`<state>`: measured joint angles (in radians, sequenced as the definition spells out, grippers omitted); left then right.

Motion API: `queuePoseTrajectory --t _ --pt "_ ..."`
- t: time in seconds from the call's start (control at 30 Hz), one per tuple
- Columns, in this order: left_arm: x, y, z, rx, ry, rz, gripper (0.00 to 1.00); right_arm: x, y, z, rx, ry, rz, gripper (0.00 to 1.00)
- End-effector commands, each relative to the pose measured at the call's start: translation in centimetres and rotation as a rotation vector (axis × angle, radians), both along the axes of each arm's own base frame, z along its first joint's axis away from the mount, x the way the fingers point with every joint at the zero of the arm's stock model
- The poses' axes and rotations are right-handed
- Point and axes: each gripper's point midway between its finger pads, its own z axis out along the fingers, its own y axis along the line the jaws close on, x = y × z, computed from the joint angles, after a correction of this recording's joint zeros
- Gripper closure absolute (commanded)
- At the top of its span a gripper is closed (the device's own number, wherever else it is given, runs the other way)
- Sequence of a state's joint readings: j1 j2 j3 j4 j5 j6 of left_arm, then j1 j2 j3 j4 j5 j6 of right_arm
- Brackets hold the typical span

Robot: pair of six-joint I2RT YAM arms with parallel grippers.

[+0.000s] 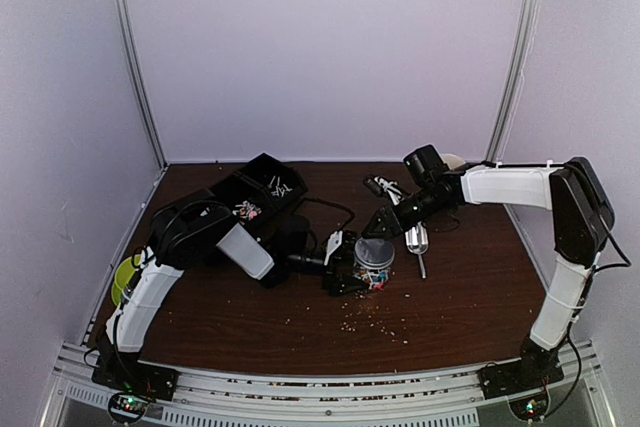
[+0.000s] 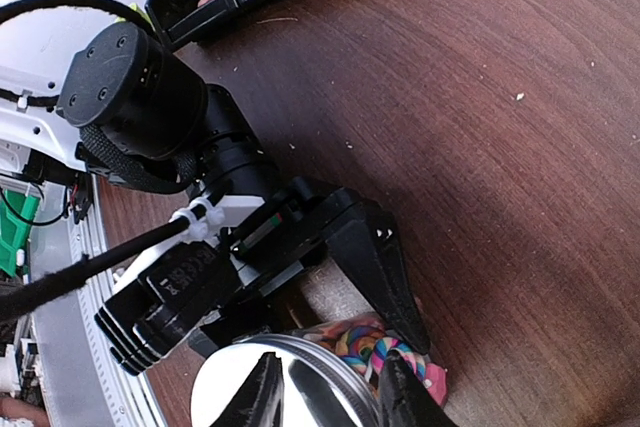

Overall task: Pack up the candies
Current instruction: Screw the box lid onto the packing box.

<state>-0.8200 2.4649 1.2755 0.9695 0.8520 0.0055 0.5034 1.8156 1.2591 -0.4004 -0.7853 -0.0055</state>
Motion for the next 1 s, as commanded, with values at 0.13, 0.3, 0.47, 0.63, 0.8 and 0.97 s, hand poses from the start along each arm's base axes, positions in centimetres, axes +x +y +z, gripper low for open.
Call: queuePoseTrajectory --t 0.13,0.3,0.47,0.63,0.8,0.97 --pt "-0.1 1.7 -5.3 0.134 0.165 0.04 0.15 -0.4 -0.4 0.1 0.011 -0.014 0.012 0.79" --pt "-0.1 1.7 -5.3 0.135 0.168 0.041 0.15 -1.4 -1.2 -0.5 0.004 -0.017 -0.011 0.84" --pt "0.0 1.8 -5.3 0.133 0.171 0.044 0.15 -2.4 -2.2 -0.6 -0.012 -0.024 -0.034 0.84" --pt "0.2 1.9 -5.3 0.13 0.176 0.051 0.15 -3.5 -2.9 -1.3 -0.023 -0.003 -0.049 0.85" --pt "0.4 2.0 -5.2 0.126 0.177 0.056 0.15 -4.5 -3.7 -1.5 -0.033 0.001 -0.062 0.85" --pt "0.3 2.0 -5.3 0.125 0.179 0.051 0.15 -5.1 -4.6 -1.1 -0.063 -0.03 -0.069 0.77"
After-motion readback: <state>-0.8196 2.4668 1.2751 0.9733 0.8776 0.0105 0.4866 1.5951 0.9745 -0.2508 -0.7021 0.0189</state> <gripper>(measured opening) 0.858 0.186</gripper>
